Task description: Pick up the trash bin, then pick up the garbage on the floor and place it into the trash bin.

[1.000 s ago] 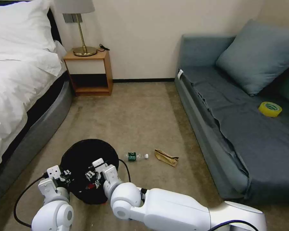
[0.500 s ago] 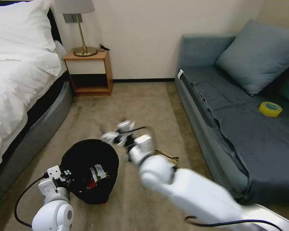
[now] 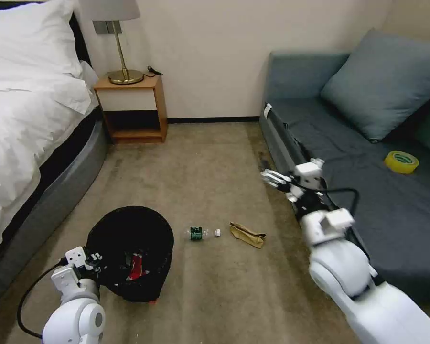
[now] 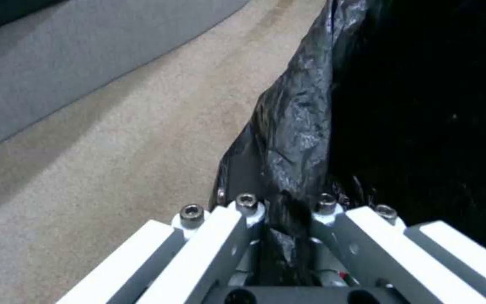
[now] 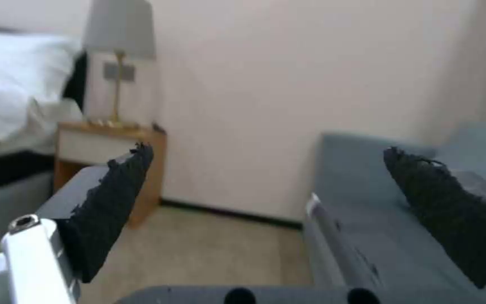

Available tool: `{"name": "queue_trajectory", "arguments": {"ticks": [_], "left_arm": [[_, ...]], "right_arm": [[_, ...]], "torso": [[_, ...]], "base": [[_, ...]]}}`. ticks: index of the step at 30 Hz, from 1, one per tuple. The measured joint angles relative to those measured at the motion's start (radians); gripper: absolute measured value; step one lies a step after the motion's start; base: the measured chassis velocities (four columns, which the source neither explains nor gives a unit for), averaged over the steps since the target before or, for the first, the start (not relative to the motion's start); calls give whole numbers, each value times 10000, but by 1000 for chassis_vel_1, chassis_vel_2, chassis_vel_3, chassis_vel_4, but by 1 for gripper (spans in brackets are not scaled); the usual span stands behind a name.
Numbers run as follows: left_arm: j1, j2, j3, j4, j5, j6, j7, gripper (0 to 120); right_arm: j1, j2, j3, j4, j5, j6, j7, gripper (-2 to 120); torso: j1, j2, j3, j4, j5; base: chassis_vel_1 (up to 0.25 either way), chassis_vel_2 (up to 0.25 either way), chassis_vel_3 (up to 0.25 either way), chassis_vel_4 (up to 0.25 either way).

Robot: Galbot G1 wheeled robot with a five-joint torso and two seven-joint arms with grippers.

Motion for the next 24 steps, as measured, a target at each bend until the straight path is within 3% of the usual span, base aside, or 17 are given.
{"name": "queue_trajectory", "arguments": {"ticks": [2, 7, 17, 24], "left_arm": [[-26, 0, -35, 12, -87, -29, 2, 2], [-56, -4, -102, -16, -200, -30, 2, 2], [-51, -52, -211, -95, -280, -36, 1, 2], [-76, -41, -365, -167, -369, -24, 1, 2]], "right_arm": [[-980, 386, 138, 252, -530, 80, 65, 100], [-1828, 1095, -30, 301, -1329, 408, -1, 100], [-2439, 2121, -372, 109, -2008, 878, -88, 100], [-2324, 2139, -433, -6, -1999, 885, -88, 100]], "torso": [[0, 0, -1, -1, -2], [0, 0, 0, 1, -2], [-1, 1, -1, 2, -3], [0, 1, 0, 3, -2]], "base": [[0, 0, 0, 0], [0, 0, 0, 0], [0, 0, 0, 0], [-89, 95, 80, -96]]}}
